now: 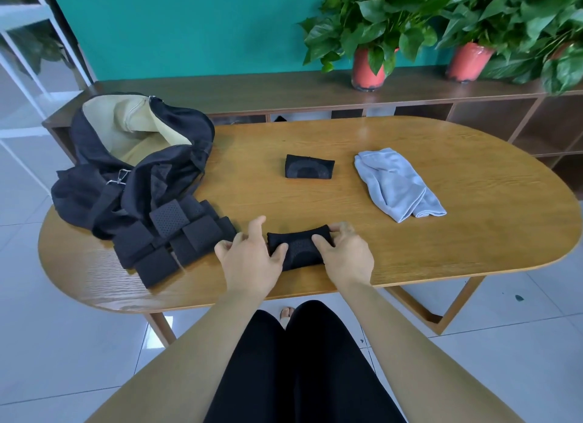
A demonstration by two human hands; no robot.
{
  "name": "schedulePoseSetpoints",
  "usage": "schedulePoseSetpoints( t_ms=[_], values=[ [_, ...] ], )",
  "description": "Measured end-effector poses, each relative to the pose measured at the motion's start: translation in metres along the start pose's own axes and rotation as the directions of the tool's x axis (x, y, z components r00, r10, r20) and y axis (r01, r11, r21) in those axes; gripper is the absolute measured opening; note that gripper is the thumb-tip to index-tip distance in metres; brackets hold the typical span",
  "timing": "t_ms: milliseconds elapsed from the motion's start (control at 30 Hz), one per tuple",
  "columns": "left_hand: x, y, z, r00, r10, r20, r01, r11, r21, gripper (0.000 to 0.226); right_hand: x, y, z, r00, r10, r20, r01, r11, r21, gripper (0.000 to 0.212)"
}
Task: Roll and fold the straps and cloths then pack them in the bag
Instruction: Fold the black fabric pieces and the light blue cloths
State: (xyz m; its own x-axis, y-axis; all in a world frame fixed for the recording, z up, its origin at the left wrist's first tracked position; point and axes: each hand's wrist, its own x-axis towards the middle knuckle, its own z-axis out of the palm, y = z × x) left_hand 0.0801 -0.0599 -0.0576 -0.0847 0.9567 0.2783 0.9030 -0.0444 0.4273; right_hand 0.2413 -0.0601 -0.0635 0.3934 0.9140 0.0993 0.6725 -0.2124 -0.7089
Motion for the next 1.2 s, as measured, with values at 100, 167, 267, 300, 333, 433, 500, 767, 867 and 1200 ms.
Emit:
schedulePoseSetpoints(
  t_ms=[100, 167, 267, 300, 333, 433, 500, 767, 867, 1200],
  values=[
    [-0.001, 0.002, -0.002, 1.0, -0.012, 0.023, 0.011, 0.997, 0.071, 0.057, 0.0, 0.004, 0.003, 1.0, -0.024, -0.014, 0.022, 0.997, -0.076, 0.04],
    [-0.001, 0.003, -0.003, 1.0, 0.021, 0.008, -0.022, 0.995, 0.099, 0.048, -0.001, 0.002, 0.0, 1.0, -0.026, -0.016, 0.025, 0.997, -0.072, 0.041],
    [-0.003, 0.007, -0.004, 0.982, 0.174, -0.076, -0.167, 0.982, 0.084, 0.031, -0.004, 0.002, -0.004, 0.996, -0.061, -0.066, 0.062, 0.998, 0.009, 0.041],
    [-0.005, 0.008, -0.005, 0.968, 0.233, -0.095, -0.226, 0.971, 0.082, 0.028, -0.007, 0.003, -0.005, 0.981, -0.151, -0.122, 0.152, 0.988, -0.001, 0.039],
    [-0.008, 0.009, -0.006, 0.95, 0.296, -0.095, -0.288, 0.953, 0.089, 0.028, -0.01, 0.004, -0.006, 0.943, -0.285, -0.171, 0.279, 0.959, -0.056, 0.036],
    [-0.02, 0.01, -0.004, 0.891, 0.454, -0.015, -0.446, 0.881, 0.156, 0.033, -0.016, 0.011, -0.004, 0.764, -0.631, -0.135, 0.585, 0.766, -0.268, 0.03],
    [-0.025, 0.012, -0.005, 0.887, 0.45, 0.103, -0.461, 0.857, 0.231, 0.039, -0.017, 0.016, -0.001, 0.704, -0.71, -0.029, 0.659, 0.668, -0.345, 0.031],
    [-0.014, 0.007, -0.004, 0.903, 0.268, 0.337, -0.347, 0.916, 0.2, 0.049, -0.011, 0.022, -0.002, 0.797, -0.576, 0.181, 0.601, 0.731, -0.322, 0.053],
    [-0.008, 0.007, -0.005, 0.895, 0.273, 0.353, -0.354, 0.917, 0.187, 0.046, -0.009, 0.021, -0.009, 0.806, -0.521, 0.28, 0.587, 0.766, -0.262, 0.071],
    [-0.002, 0.009, -0.015, 0.861, 0.271, 0.43, -0.424, 0.849, 0.316, 0.055, -0.006, 0.019, -0.02, 0.781, -0.445, 0.438, 0.594, 0.747, -0.3, 0.056]
  ],
)
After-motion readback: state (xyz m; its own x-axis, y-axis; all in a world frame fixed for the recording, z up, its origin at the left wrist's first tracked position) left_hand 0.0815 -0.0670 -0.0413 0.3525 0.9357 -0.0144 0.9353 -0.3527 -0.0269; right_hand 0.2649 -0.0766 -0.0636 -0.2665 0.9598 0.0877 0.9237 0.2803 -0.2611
